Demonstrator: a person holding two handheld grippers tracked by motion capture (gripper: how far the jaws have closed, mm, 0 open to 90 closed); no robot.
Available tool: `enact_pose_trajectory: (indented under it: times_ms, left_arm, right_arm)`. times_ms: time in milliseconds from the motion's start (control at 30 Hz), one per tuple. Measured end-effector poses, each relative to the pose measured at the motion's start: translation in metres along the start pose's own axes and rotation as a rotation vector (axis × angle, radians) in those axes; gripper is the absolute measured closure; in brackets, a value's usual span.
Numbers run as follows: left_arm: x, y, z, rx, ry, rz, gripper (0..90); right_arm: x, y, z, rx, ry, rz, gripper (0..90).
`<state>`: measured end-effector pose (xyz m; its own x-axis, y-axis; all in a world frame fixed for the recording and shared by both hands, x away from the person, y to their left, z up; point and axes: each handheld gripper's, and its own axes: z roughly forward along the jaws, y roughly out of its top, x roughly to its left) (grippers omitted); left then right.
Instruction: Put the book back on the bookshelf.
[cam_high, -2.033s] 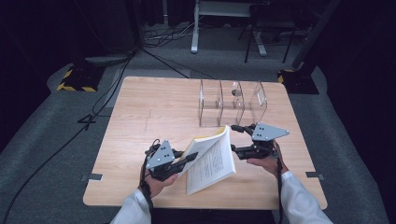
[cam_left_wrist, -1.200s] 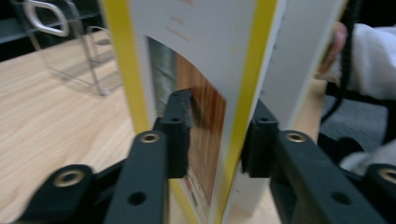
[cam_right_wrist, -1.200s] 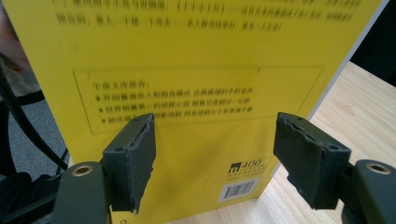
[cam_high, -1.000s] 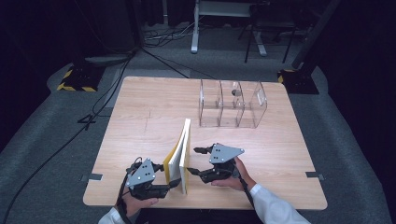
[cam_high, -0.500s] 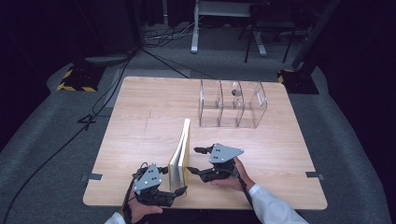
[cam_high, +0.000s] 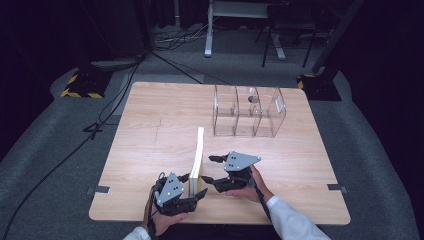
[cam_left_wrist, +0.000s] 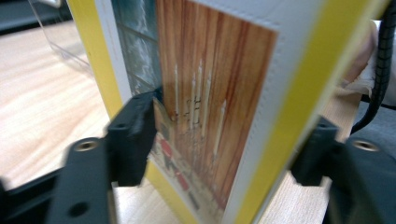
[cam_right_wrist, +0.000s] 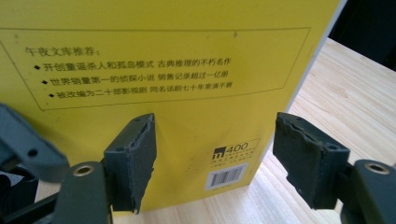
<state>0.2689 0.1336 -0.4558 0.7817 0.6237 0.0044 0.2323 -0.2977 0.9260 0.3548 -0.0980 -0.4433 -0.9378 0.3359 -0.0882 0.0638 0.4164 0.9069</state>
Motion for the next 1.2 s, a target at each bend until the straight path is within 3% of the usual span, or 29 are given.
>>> enact_pose_trajectory:
  times_ms: [100,267,433,533,667,767,900,967,1033,1100,1200]
  left_arm:
    - [0.005,-0.002,-0.005,-0.015,-0.028,-0.018,50.7]
    - [0.011,-0.002,-0.011,-0.023,-0.010,-0.010,66.9]
    - [0.026,-0.004,-0.016,-0.028,-0.019,-0.033,74.8]
    - [0.033,-0.007,-0.020,-0.027,-0.059,-0.032,75.1]
    - [0.038,-0.010,-0.025,-0.035,-0.167,-0.034,75.1]
    - [0.038,-0.010,-0.027,-0.029,-0.232,-0.009,75.1]
    - [0.040,-0.009,-0.025,-0.029,-0.296,0.000,75.0]
    - [0.042,-0.008,-0.024,-0.025,-0.318,0.004,74.9]
    - [0.043,-0.008,-0.022,-0.028,-0.331,0.006,74.8]
    - [0.046,-0.004,-0.017,-0.022,-0.351,0.023,74.8]
    - [0.053,-0.001,-0.016,-0.021,-0.353,0.026,74.5]
  right_arm:
    - [-0.003,0.001,-0.003,-0.008,-0.009,0.007,30.9]
    - [-0.003,0.002,-0.005,-0.011,-0.025,0.004,30.3]
    - [-0.007,0.003,-0.007,-0.025,-0.035,0.014,30.9]
    - [-0.013,0.002,-0.010,-0.031,-0.040,0.023,30.9]
    - [-0.026,-0.003,-0.017,-0.028,-0.039,0.042,29.2]
    - [-0.031,-0.004,-0.024,-0.040,0.003,0.040,26.4]
    - [-0.033,-0.004,-0.030,-0.042,0.093,0.011,24.1]
    - [-0.034,-0.005,-0.029,-0.034,0.158,0.001,24.9]
    - [-0.034,-0.006,-0.028,-0.030,0.178,0.001,26.5]
    - [-0.032,-0.011,-0.019,-0.003,0.242,-0.004,33.3]
    - [-0.028,-0.015,-0.015,0.014,0.223,-0.045,37.7]
